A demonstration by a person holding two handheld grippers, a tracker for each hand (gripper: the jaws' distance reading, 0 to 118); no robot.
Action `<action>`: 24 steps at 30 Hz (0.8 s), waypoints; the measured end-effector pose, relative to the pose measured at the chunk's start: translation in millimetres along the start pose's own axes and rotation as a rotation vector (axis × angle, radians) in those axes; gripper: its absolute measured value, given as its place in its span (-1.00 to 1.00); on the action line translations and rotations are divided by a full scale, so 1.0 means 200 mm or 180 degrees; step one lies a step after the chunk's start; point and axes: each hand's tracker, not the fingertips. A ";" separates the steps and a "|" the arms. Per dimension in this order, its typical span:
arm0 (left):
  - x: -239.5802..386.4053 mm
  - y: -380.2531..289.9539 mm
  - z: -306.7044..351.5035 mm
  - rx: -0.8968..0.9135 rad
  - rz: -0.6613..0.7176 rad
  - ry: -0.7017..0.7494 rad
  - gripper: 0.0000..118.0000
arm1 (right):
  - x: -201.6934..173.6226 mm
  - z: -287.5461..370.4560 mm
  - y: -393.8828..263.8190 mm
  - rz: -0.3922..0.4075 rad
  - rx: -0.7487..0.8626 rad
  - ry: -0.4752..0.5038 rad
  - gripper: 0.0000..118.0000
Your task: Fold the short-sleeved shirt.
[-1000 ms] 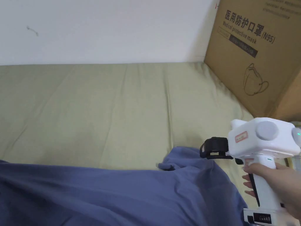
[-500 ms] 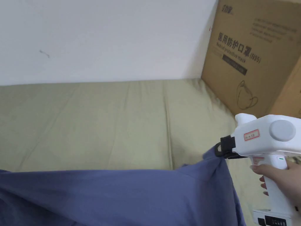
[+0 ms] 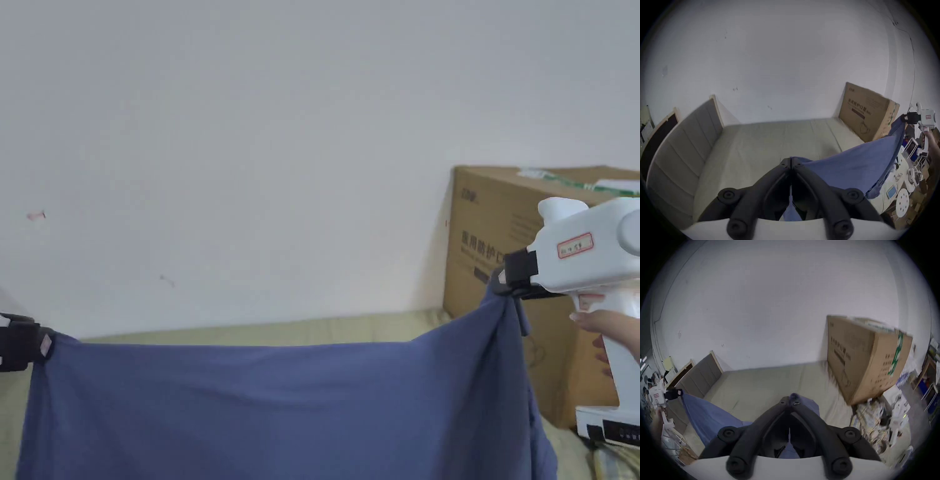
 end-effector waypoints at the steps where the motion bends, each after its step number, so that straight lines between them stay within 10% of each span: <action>1: -0.01 0.07 0.01 0.0066 0.0037 0.0015 -1.00 | -0.03 0.02 0.10 0.0060 0.0089 -0.0036 -1.00; 24: -0.08 0.87 -0.62 0.1084 0.0331 0.0589 -1.00 | -0.29 -0.52 1.13 0.0497 0.0939 -0.0922 -1.00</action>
